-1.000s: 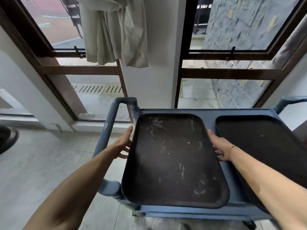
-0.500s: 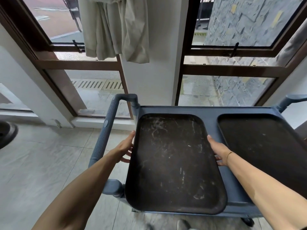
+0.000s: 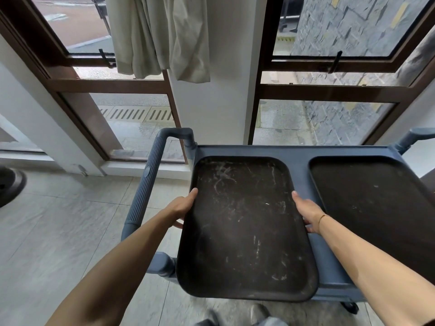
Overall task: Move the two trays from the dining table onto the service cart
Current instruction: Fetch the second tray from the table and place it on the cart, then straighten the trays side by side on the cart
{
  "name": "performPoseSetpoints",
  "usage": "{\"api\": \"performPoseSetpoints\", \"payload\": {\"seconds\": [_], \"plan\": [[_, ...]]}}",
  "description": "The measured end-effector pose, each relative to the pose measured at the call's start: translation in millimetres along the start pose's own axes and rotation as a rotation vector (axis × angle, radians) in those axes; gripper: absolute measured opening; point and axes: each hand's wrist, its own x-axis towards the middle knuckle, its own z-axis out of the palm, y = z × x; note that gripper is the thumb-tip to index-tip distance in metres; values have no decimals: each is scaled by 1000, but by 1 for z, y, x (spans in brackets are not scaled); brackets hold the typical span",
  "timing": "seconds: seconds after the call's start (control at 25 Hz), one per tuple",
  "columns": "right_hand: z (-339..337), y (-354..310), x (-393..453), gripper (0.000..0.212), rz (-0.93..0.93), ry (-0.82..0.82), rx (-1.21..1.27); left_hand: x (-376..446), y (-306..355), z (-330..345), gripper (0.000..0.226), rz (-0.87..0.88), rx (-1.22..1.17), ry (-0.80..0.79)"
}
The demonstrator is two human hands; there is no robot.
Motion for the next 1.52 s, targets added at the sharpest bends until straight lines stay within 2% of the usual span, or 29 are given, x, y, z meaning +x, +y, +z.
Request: {"api": "performPoseSetpoints", "payload": {"seconds": [0.16, 0.36, 0.6, 0.76, 0.88, 1.04, 1.28, 1.52], "plan": [[1, 1, 3, 74, -26, 9, -27, -3, 2, 3, 80, -18, 50, 119], [4, 3, 0, 74, -71, 30, -86, -5, -3, -1, 76, -14, -22, 62], [7, 4, -6, 73, -118, 55, -181, -1, -4, 6, 72, 26, 6, 146], [9, 13, -14, 68, -193, 127, -301, 5, -8, 9, 71, 50, 127, 233], [11, 22, -26, 62, -259, 191, -365, 4, -5, 15, 63, 194, 240, 342], [2, 25, -40, 58, -392, 248, -417, -7, 15, 36, 55, 398, 304, 401], [-58, 45, -45, 54, -538, 290, -554, -33, 56, 103, 54, 559, 416, 354], [-171, 98, -42, 51, -618, 364, -754, -69, 95, 225, 51, 666, 487, 280]]}}
